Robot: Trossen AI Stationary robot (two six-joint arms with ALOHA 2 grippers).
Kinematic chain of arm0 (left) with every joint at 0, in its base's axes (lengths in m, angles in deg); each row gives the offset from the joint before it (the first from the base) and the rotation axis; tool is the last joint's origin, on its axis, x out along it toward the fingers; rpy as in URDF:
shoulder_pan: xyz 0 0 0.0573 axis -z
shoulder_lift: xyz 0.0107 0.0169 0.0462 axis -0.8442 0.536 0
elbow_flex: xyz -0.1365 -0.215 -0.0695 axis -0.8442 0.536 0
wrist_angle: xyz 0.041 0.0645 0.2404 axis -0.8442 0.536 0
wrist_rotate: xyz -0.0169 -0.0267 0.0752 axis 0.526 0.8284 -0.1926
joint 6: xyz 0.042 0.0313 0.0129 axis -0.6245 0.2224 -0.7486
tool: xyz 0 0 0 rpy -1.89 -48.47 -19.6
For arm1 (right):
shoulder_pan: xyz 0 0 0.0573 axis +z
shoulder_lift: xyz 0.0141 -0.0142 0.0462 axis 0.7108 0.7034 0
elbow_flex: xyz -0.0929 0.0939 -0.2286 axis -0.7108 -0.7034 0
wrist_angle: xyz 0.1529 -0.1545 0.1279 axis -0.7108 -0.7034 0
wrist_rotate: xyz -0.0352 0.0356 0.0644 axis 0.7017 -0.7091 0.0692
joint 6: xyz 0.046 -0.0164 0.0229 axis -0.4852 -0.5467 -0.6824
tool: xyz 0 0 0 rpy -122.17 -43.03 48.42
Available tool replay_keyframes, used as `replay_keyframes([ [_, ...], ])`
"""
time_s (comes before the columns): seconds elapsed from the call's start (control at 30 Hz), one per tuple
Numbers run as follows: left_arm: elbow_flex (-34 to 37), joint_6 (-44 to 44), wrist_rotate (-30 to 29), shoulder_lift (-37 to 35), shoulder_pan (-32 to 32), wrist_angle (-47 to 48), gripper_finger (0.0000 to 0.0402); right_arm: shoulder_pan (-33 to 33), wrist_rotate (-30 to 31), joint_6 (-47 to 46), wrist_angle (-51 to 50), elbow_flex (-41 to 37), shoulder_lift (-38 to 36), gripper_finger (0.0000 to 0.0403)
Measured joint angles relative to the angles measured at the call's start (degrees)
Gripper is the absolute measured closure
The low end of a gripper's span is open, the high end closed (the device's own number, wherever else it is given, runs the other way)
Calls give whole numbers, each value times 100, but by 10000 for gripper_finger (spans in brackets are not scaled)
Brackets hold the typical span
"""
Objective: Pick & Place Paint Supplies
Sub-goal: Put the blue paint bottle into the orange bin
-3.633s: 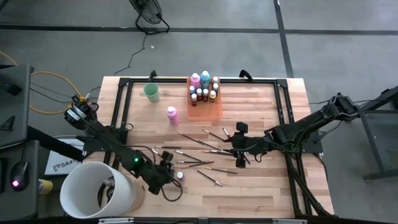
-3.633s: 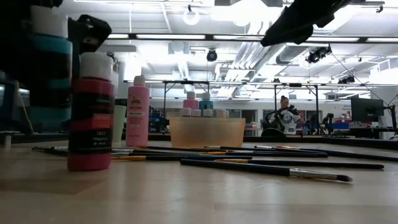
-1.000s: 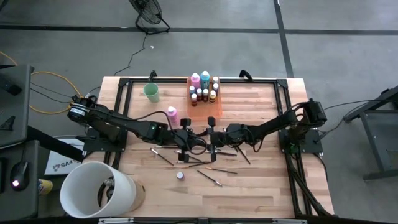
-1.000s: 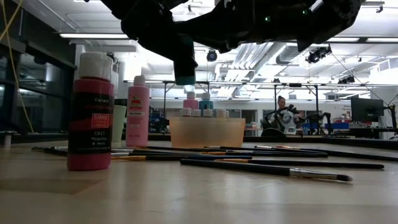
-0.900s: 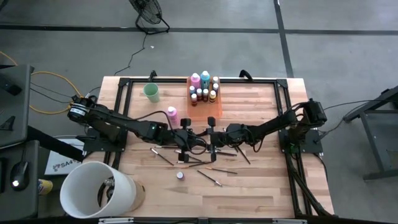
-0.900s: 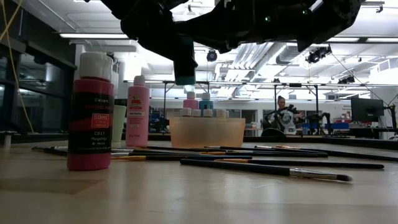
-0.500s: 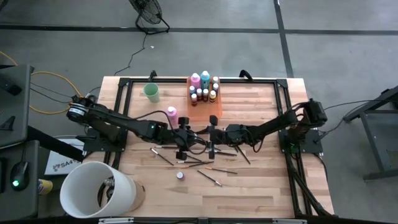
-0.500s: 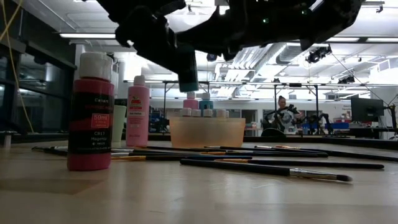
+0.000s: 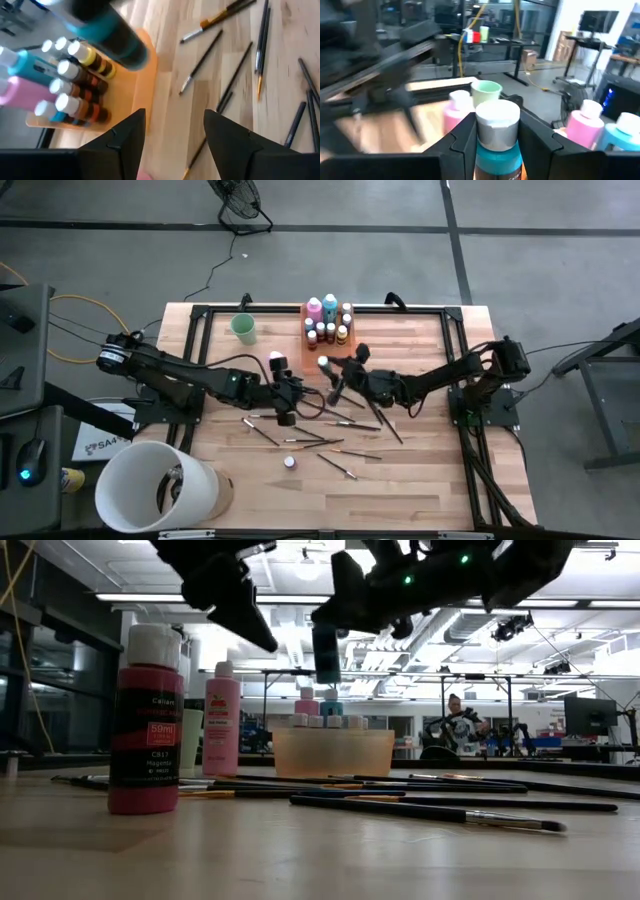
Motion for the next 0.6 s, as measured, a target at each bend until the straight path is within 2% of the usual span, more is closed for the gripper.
replay_keyframes([
  [0.07, 219, -9, -39, -73, 0, -29, 213, -208, -12, -242, 28, 7, 79, 295],
  [0.33, 1128, -364, -52, -337, -171, -1383, 226, -960, -287, -513, 17, 4, 290, 295],
  [0.47, 1565, -502, 336, -455, -467, -1970, 227, -1287, -660, -935, 109, -9, 535, 295],
  [0.6, 1851, -507, 742, -595, -772, -2406, 227, -1409, -676, -988, 552, 3, 916, 295],
])
